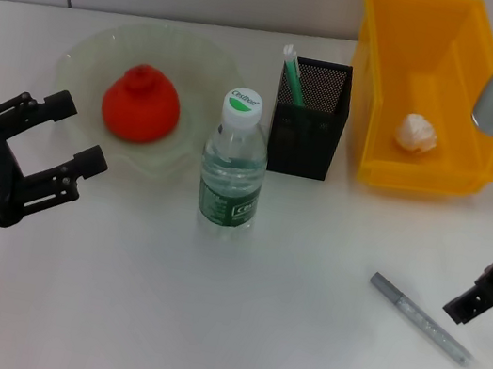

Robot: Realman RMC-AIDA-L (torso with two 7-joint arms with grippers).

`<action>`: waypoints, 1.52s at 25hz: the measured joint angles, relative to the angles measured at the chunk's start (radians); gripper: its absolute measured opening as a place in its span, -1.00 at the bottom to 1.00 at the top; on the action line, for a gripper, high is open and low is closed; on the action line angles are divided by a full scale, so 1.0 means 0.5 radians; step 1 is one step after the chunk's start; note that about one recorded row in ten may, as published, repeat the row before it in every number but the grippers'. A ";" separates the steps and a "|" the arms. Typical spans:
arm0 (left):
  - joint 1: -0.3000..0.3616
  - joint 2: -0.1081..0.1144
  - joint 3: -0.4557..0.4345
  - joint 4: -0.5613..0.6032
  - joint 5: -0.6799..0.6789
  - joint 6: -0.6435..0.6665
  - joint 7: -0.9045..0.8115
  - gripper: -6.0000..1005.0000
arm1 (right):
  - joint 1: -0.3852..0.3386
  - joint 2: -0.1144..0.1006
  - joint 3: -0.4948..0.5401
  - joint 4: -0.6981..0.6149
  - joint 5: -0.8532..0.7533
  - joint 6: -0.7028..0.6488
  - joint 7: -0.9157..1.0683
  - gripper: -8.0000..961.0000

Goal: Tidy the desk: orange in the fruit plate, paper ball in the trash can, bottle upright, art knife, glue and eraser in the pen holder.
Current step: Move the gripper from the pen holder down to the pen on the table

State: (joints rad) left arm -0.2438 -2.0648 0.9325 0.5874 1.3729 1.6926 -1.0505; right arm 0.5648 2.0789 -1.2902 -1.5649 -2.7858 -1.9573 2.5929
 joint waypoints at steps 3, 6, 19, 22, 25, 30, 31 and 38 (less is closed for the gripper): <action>0.002 -0.001 0.004 -0.002 0.000 0.000 0.000 0.56 | -0.003 0.001 -0.003 0.037 -0.004 0.012 -0.007 0.58; 0.005 -0.003 0.006 -0.003 0.000 -0.001 0.007 0.56 | -0.004 0.002 -0.011 0.063 -0.005 0.025 -0.013 0.58; -0.005 -0.004 -0.008 -0.057 -0.001 -0.004 0.050 0.56 | -0.021 0.002 -0.176 0.194 -0.032 0.195 -0.031 0.57; -0.005 -0.004 -0.008 -0.057 -0.001 -0.004 0.050 0.56 | -0.022 0.002 -0.223 0.210 -0.035 0.216 -0.032 0.57; -0.002 -0.003 -0.009 -0.058 -0.002 0.009 0.052 0.56 | -0.022 0.004 -0.258 0.218 -0.038 0.252 -0.032 0.57; -0.004 -0.003 -0.009 -0.058 -0.003 0.010 0.052 0.56 | -0.001 0.005 -0.278 0.296 -0.038 0.299 -0.032 0.57; -0.005 -0.003 -0.009 -0.058 -0.002 0.006 0.052 0.56 | -0.001 0.005 -0.278 0.296 -0.038 0.299 -0.032 0.57; -0.004 0.002 -0.011 -0.054 -0.009 0.011 0.042 0.56 | 0.007 0.009 -0.327 0.362 -0.039 0.343 -0.018 0.57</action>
State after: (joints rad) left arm -0.2456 -2.0640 0.9268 0.5604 1.3687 1.6982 -1.0293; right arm 0.5685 2.0836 -1.4539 -1.3839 -2.8053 -1.7858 2.5841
